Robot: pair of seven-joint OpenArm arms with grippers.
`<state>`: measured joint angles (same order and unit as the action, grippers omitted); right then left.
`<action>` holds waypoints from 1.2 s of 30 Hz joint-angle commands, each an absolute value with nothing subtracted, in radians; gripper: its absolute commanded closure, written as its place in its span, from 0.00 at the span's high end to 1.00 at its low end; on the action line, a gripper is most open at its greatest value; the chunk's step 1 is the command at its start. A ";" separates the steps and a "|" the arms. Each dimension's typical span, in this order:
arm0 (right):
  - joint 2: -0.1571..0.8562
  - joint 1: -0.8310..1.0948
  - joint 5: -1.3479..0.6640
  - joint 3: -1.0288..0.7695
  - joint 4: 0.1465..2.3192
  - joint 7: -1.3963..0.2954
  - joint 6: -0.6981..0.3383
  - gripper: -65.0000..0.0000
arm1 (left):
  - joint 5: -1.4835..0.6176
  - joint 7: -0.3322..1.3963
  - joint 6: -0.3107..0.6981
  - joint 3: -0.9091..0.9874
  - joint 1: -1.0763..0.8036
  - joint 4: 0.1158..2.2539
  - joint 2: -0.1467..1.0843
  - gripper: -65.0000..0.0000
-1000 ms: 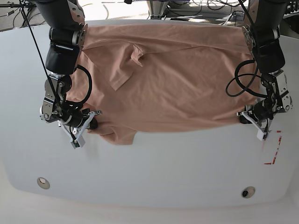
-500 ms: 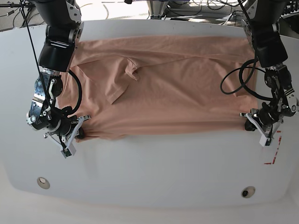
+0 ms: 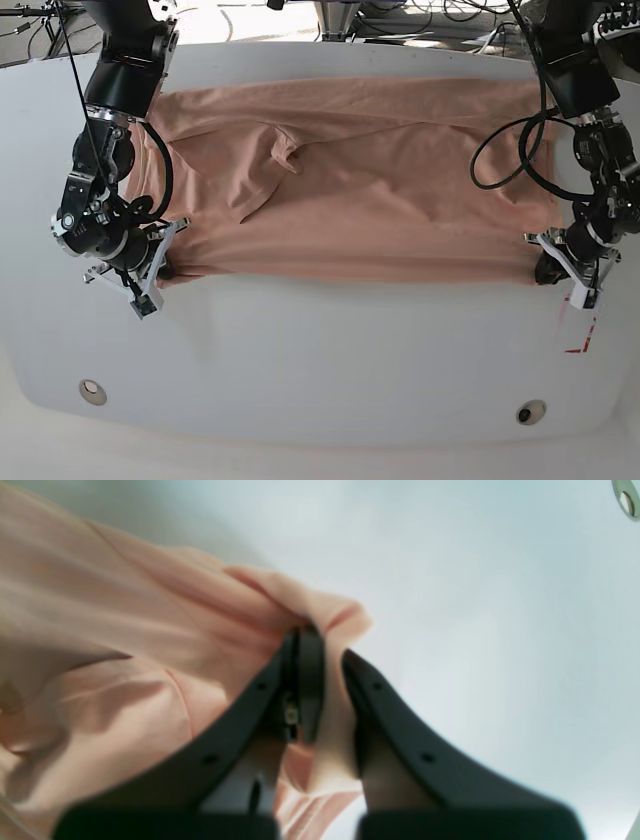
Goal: Fold the T-shirt properly
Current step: 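Lift the hem with both grippers and fold it over toward the collar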
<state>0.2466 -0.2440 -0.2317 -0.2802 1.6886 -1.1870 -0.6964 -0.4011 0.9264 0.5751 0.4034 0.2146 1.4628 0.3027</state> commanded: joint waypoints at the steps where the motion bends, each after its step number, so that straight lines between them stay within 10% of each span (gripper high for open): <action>1: 0.265 -0.239 -0.222 -0.286 1.745 -1.178 -0.694 0.00 | -0.421 0.941 0.570 0.412 0.226 1.518 0.337 0.00; 36: 0.226 0.165 -0.415 -0.490 1.980 -1.202 -0.691 0.01 | -0.627 1.196 0.570 0.611 -0.101 1.728 0.380 0.00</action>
